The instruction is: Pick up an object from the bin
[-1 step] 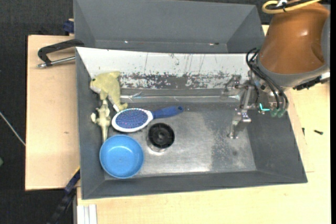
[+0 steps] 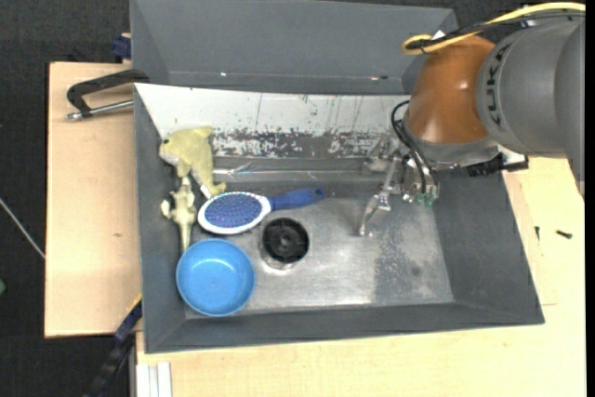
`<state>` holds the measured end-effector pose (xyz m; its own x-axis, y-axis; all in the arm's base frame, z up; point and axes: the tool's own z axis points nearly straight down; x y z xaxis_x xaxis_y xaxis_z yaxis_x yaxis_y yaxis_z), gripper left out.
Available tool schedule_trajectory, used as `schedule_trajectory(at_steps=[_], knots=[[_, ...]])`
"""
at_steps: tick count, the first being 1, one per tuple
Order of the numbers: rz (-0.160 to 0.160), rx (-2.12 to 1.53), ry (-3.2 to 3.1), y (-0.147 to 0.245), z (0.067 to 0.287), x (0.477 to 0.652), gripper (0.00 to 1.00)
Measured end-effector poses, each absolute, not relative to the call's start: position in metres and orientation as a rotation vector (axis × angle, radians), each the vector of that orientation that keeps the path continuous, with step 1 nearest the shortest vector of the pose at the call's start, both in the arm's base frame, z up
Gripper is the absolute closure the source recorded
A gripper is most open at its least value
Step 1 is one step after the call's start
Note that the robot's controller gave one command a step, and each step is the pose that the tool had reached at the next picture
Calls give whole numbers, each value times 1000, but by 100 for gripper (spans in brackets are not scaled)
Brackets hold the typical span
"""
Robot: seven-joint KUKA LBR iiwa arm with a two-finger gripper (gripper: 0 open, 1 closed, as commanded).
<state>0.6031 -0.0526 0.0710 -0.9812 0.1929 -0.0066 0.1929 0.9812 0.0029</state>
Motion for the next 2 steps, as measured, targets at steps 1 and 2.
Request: schedule_trajectory(at_steps=[1,2], knots=[[5,-135,3132,39,102,593,0],[4,-412,3111,125,101,580,0]])
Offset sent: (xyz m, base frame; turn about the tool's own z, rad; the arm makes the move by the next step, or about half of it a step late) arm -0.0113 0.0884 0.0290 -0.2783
